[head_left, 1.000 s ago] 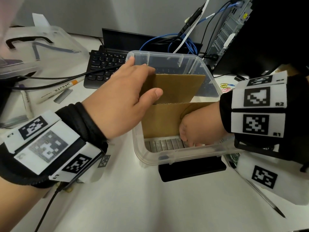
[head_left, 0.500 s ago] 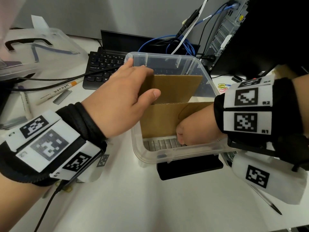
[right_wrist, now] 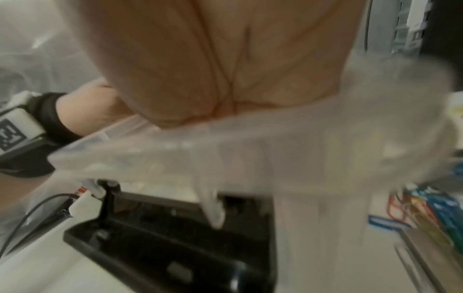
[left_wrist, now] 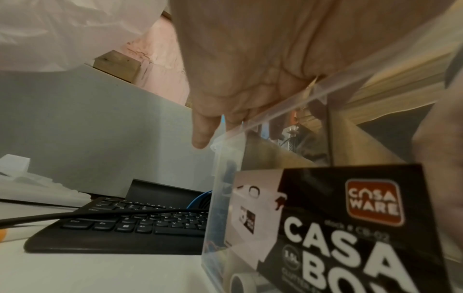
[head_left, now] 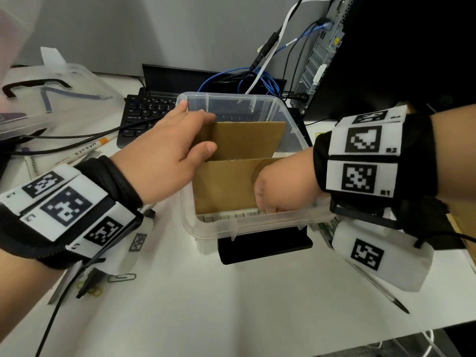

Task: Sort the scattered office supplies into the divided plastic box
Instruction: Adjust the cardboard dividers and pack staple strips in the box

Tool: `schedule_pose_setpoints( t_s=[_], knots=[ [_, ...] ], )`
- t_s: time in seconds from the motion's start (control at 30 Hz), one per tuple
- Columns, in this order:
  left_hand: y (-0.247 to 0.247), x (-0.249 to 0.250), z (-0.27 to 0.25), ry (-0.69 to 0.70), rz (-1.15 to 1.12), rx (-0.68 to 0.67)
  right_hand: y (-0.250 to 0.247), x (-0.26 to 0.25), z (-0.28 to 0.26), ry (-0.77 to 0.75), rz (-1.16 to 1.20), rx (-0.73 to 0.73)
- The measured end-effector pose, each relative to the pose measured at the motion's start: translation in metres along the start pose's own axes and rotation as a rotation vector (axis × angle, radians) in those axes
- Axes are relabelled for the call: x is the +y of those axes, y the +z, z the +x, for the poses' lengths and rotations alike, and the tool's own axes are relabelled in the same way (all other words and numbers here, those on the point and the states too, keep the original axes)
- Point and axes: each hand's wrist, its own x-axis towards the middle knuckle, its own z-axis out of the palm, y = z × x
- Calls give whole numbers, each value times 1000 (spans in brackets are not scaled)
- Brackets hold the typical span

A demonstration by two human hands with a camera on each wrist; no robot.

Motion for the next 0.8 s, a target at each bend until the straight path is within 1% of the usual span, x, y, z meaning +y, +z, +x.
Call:
schedule_pose_setpoints(
  t_s=[0.1, 0.13, 0.17, 0.23, 0.27, 0.37, 0.43, 0.5, 0.57, 0.63, 0.73, 0.8],
  knots=[
    [-1, -3, 0, 17, -13, -25, -1, 3, -7, -46, 3, 79],
    [-1, -5, 0, 16, -21, -32, -4, 4, -11, -50, 69, 85],
    [-2, -6, 1, 14, -23, -40, -8, 8, -17, -60, 168, 62],
    [-2, -7, 1, 3, -28, -43, -20, 17, -32, -118, 327, 54],
    [-2, -7, 1, -1, -38, -39, -26, 24, -40, -141, 361, 97],
    [1, -6, 0, -17, -84, 0, -33, 49, -63, -176, 335, 308],
    [4, -7, 0, -25, -116, 63, -28, 71, -74, -163, 369, 419],
    [7, -10, 1, -51, -178, 113, -17, 92, -78, -101, 405, 478],
    [9, -15, 0, -104, -221, 142, -1, 110, -72, -25, 422, 491],
    [10, -16, -1, -149, -249, 139, 17, 122, -62, 56, 404, 478],
    [11, -10, -2, -188, -246, 127, 45, 129, -39, 147, 359, 396],
    [10, -6, -2, -201, -232, 135, 62, 123, -23, 152, 321, 336]
  ],
)
